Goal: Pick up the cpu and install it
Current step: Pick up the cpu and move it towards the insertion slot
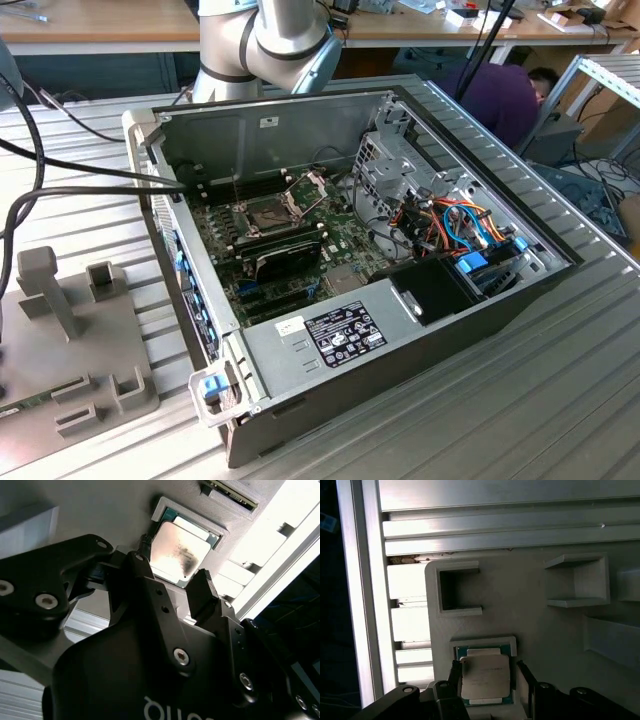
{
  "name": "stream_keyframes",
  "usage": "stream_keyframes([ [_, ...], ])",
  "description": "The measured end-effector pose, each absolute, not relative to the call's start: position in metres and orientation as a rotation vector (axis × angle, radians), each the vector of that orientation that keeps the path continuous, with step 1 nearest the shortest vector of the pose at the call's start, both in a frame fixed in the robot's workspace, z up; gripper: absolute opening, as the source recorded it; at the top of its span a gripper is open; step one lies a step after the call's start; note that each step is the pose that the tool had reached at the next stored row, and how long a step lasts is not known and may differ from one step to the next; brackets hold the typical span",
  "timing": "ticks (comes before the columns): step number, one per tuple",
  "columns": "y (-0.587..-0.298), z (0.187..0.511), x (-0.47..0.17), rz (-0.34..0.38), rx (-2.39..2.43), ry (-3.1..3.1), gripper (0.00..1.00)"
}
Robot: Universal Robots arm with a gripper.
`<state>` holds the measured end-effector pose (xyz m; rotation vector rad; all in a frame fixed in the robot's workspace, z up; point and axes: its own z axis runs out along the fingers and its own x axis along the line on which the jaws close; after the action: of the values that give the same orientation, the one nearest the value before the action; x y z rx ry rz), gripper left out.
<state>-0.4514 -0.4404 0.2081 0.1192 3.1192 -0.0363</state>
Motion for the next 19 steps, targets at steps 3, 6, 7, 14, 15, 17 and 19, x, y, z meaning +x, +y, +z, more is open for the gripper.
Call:
stream_keyframes([
  [3,-0.4404,0.208,-0.4514,-0.036,0.119,3.119,0.56],
  [6,-0.4404,0.208,-0.4514,-0.036,0.119,3.119,0.63],
  [7,-0.4404,0.208,-0.4514,-0.036,0.119,3.119,0.63],
  [14,-0.4404,0.2029,-0.4514,-0.047,0.119,3.12,0.63],
  [15,-0.4404,0.2025,-0.4514,-0.049,0.119,3.12,0.63],
  [17,-0.4405,0.2016,-0.4514,-0.053,0.119,3.122,0.63],
  [19,-0.4405,0.2014,-0.4515,-0.059,0.119,3.123,0.63],
])
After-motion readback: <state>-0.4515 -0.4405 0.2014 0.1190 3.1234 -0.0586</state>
